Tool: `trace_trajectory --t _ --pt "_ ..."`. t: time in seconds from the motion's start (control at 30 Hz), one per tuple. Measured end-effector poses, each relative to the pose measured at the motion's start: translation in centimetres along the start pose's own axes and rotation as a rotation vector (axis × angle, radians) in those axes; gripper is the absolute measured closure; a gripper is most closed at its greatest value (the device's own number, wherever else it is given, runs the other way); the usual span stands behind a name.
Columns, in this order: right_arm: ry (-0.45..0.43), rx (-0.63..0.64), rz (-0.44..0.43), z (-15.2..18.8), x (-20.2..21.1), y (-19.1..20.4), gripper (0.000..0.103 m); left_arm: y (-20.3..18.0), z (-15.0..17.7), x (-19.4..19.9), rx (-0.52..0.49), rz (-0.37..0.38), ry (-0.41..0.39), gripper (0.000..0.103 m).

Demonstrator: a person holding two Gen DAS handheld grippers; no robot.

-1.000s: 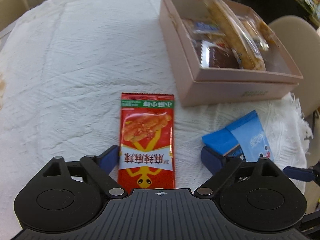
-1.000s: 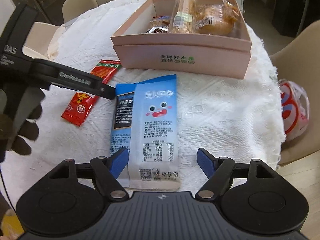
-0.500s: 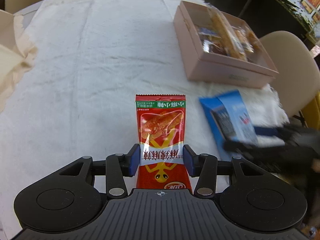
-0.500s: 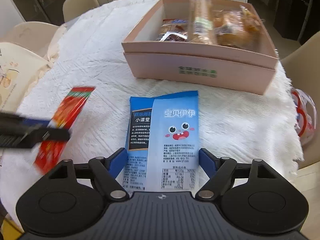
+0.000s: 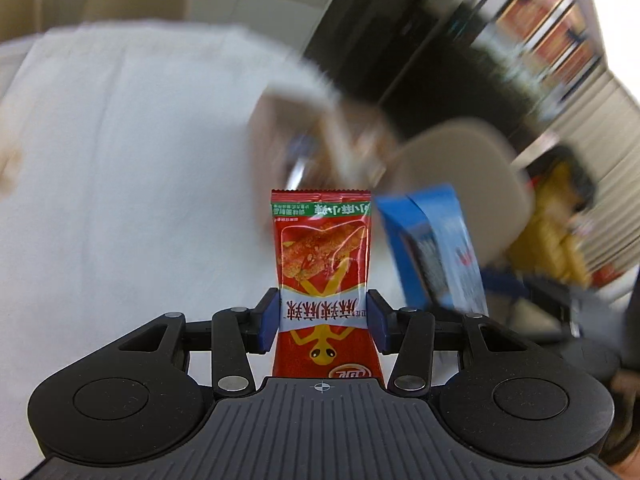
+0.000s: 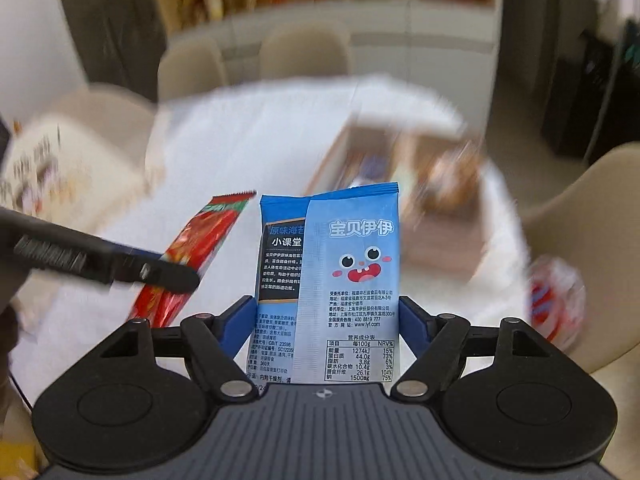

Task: Organize snacks
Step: 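Drop the red pack in the box with the left tool while the right drops the wafer packs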

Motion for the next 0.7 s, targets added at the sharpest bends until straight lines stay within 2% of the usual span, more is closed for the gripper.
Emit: trace_trajectory --t 0.13,0.2,0.27,0.3,0.37,0.47,0.6,0.7 --pt "-0.121 -0.039 0.077 -2.7 4.6 -3.5 0.026 -4.4 -6.9 0.5 -0.047 0.074 -0.107 0.052" --pt "-0.154 -0.044 0.111 -3.4 5.5 -4.8 0.026 -6.2 -10.6 -0.5 -0.032 0.106 -0.162 0.050" --pt "-0.159 -0.053 0.144 -3.7 5.6 -6.0 0.026 -6.9 -13.3 -3.0 0.009 0.149 -0.148 0.044" --pt "-0.154 -0.066 0.150 -3.6 5.4 -6.6 0.026 -6.8 -14.3 -5.3 0.019 0.140 -0.111 0.045" --pt "-0.140 -0.101 0.144 -3.2 4.9 -7.5 0.026 -5.9 -14.9 -9.6 0.036 0.087 -0.042 0.048" --pt "-0.121 -0.130 0.151 -2.5 4.2 -9.1 0.026 -4.4 -14.4 -12.4 0.072 0.073 -0.037 0.048" --pt "-0.117 -0.170 0.150 -3.2 3.0 -11.3 0.026 -3.4 -12.8 -11.3 0.133 0.139 -0.068 0.048" --pt "-0.149 -0.179 0.114 -5.9 1.7 -11.9 0.026 -2.4 -11.1 -8.9 0.171 0.145 -0.117 0.048"
Point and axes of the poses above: each gripper's, at about its wrist camera, not at the fingertips, and x roughly against the way its jaws point, y to its left, z to its underside, the point moved 8 cm from there along -x, roughly the way its jaws point, and after that the axes turned 11 degrees about x, right-handed, at the moved point
